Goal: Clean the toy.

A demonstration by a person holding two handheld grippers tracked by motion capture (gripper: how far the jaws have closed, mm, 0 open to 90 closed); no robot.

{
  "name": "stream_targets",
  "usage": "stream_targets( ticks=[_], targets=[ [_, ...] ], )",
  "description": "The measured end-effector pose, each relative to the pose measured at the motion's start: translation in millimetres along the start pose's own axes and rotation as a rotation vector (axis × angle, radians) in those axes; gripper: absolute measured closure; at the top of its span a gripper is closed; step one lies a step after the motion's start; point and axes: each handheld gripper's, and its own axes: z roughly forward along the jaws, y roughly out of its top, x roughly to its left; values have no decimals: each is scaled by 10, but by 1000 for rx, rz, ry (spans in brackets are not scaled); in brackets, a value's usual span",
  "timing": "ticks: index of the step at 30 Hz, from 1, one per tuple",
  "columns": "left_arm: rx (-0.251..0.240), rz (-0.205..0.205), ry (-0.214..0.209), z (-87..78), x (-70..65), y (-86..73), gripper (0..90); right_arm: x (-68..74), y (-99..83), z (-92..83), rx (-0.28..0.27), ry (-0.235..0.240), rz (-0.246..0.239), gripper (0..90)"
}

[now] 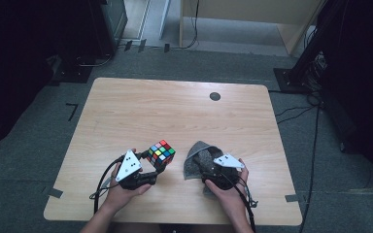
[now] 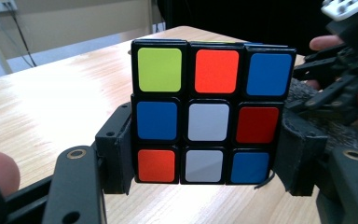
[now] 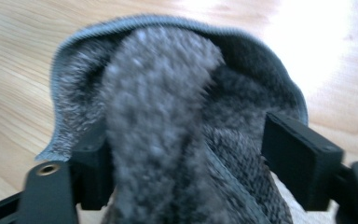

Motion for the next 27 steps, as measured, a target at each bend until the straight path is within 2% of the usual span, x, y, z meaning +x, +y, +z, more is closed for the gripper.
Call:
stream_targets(
  ticks=[2,7,13,20,23,27],
  targets=[
    [-1,-5,-7,-1,0,1,344,-14,-20,15,4,-4,1,291],
    [-4,-20,-8,-8,16,4,344,21,-63,76,34,4,-40,358],
    [-11,-31,-5,-31,39,12,343,5,-86,104,41,20,-10,365],
    [-3,-32,-8,-23,32,6,343,15,-89,104,42,-3,8,384],
    [2,-28,-16,-17,19,0,343,5,-91,99,37,-23,10,462],
    [7,-28,-26,-5,8,-2,344,-43,-102,74,26,-16,30,699]
  ],
)
